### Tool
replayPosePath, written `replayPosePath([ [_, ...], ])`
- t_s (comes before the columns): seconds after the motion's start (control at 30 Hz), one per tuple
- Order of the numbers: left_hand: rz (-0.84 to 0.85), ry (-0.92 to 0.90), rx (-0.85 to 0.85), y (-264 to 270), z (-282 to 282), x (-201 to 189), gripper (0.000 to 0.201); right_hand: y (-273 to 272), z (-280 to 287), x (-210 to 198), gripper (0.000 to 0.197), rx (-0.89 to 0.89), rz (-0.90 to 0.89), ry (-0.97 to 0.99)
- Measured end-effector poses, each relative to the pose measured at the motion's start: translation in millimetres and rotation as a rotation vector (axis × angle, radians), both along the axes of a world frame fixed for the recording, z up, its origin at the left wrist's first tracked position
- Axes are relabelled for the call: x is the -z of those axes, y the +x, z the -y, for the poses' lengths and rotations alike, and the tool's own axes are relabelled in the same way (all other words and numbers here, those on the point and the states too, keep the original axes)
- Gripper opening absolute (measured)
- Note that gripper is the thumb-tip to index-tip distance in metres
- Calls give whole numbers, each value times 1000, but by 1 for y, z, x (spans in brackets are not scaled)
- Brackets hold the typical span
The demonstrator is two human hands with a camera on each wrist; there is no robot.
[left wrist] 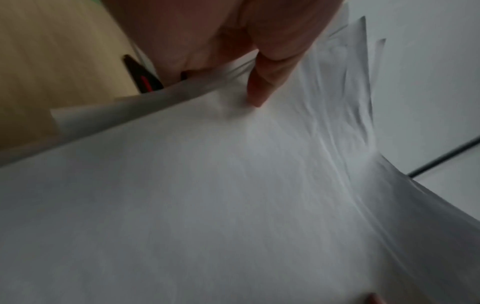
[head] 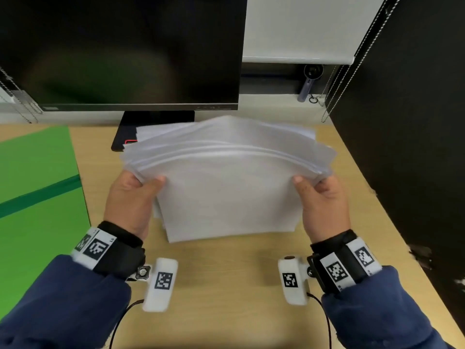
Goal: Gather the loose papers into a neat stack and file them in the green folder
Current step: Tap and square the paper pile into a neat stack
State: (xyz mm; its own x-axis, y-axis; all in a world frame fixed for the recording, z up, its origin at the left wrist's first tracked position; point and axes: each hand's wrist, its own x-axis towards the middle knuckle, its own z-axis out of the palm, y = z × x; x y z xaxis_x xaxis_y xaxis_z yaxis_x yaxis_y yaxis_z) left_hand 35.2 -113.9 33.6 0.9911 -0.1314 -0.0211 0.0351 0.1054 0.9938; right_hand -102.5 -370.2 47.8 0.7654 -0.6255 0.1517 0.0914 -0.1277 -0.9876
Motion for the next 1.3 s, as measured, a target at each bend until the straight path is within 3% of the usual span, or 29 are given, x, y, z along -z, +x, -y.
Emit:
replayPosePath([
  [0.1,204,29,-58,-1,-2,-16,27,-4,-1,-17,22,5,133,-54],
  [0.17,254,53,-80,-4,-2,-17,24,-8,0,-20,23,7,204,-59],
  [0.3,137,28,-71,-13,7,-3,24,-9,-1,-1,19,21,109,1],
  [0.43,16,41,15,-11,5,11,49,-12,1,15,34,6,15,122],
  [0.57,-52,40,4,-2,-3,17,52,-15,7,15,37,6,7,129],
  [0.77,19,-8,17,-9,2,-2,58,-8,4,22,49,-2,-32,155],
  [0.87,27,-49,5,-7,3,-2,51,-8,0,20,40,2,-59,57],
  [1.07,99,-102,-15,-8,10,-16,43,-9,-12,-10,42,-53,69,-76],
  [1.3,37,-64,36,-5,8,-2,51,-6,2,11,43,-61,5,142],
])
